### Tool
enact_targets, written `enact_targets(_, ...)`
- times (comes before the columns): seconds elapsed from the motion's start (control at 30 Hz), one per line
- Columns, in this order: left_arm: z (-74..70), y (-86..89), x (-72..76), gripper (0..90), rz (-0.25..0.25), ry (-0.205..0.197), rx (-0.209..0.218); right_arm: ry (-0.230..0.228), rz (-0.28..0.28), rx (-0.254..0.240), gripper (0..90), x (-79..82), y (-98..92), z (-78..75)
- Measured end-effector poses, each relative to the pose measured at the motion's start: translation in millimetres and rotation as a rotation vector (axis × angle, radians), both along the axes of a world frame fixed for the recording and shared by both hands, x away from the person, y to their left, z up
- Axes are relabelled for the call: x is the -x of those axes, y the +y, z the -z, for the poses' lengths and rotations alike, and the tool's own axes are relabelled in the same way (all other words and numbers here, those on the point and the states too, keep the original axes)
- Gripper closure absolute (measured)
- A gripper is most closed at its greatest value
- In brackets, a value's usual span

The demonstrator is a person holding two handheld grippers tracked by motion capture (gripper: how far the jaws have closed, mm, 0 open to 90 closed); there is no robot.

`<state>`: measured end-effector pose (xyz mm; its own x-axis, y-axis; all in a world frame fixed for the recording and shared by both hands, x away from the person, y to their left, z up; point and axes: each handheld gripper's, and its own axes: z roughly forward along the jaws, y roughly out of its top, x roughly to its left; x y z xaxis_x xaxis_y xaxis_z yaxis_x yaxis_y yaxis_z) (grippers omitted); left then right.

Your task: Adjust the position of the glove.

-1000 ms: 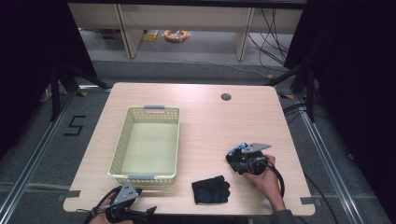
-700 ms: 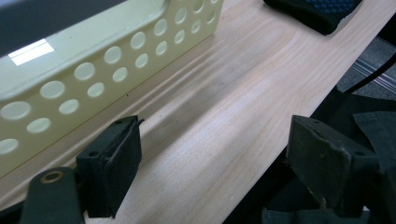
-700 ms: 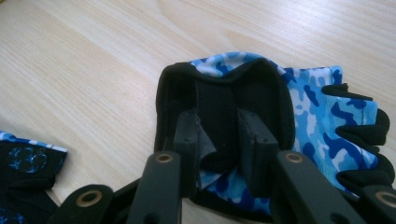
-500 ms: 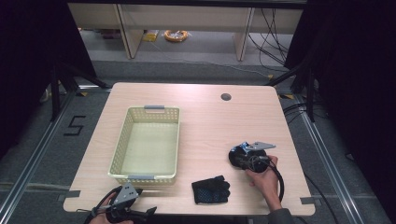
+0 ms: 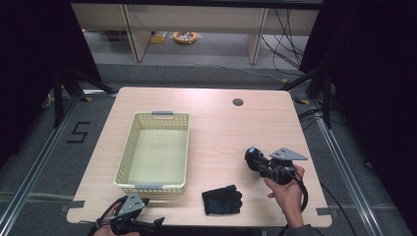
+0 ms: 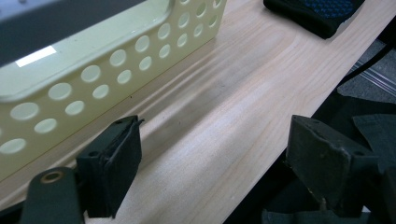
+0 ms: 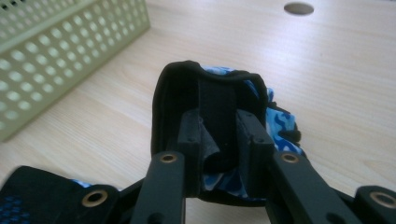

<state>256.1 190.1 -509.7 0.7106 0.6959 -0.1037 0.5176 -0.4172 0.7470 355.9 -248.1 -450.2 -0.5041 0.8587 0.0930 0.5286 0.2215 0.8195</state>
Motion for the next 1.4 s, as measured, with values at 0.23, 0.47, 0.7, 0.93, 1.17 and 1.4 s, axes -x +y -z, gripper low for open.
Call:
enact_targets(0.23,-0.4,0.7,-0.5,17.9,-0.014,-0.001,0.003,-0.054,0.023,-0.057,74.1,36.5,7.3,-19.7)
enact_targets(0.47,-1.2,-0.9,0.3,17.9,0.007,-0.014,-0.017,-0.046,-0.012,-0.087,74.0,72.8,29.8,-18.4)
enact_targets(0.7,-1.6,-2.4,2.0,17.9,-0.005,0.009,0.006,-0.027,-0.027,-0.071,73.9,89.8,45.1,-11.7)
enact_targets(0.93,-2.4,-3.7,2.4,17.9,0.01,-0.004,0.009,-0.024,-0.007,-0.046,73.9,107.8,57.4,-3.5)
enact_targets(1.17,-3.4,-2.5,2.8,17.9,0.015,-0.008,-0.004,-0.015,0.008,-0.035,73.8,119.7,68.5,2.2)
enact_targets(1.4,-3.1,-5.0,3.4,18.1,0.023,-0.002,0.001,-0.004,-0.026,0.015,73.6,117.0,85.7,12.2)
